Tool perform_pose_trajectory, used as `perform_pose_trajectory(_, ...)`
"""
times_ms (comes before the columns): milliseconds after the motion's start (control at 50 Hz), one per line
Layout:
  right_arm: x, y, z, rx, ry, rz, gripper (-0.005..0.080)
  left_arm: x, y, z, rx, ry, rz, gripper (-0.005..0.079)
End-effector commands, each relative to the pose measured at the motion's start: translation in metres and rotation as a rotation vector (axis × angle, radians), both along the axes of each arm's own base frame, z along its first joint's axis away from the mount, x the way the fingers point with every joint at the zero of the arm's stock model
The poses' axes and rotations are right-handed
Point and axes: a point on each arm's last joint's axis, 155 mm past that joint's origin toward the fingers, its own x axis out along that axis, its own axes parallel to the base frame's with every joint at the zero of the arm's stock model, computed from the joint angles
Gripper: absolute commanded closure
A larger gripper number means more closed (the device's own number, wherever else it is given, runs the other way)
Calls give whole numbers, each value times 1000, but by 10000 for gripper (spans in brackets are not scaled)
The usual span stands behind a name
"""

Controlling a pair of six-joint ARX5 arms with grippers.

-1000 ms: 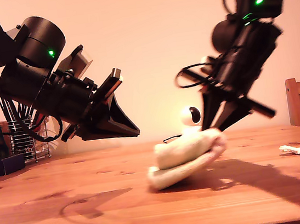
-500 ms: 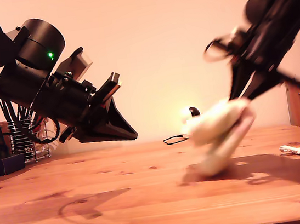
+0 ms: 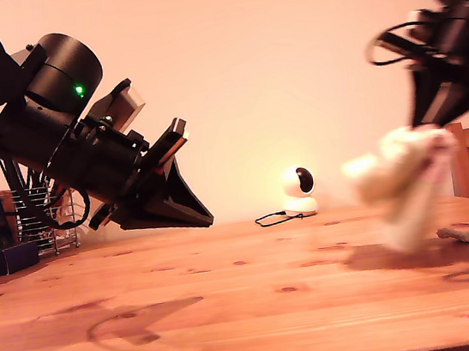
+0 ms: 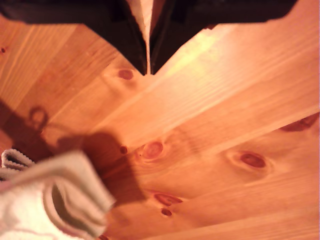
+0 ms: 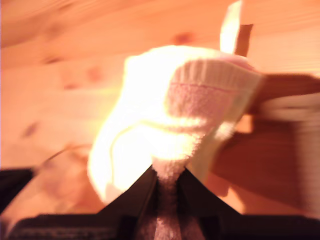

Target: Fold the tea towel in front of you. After folding it, place it to the right side.

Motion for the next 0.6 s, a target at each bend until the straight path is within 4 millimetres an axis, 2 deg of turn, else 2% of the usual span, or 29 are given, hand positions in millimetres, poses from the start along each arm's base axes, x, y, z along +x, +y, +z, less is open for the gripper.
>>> perform_pose_trajectory(0,6,-8,8,-12,-40,3,765,-1,2,-9,14,9,-4,764)
perform_pose_trajectory(220,9,-50,5,-45,-37,-80,765,-2,2,-10,16,14,-4,764)
perform_pose_trajectory(580,-14,-112,-10,-123,57,-182,765,-1,2,-10,21,1,-12,764)
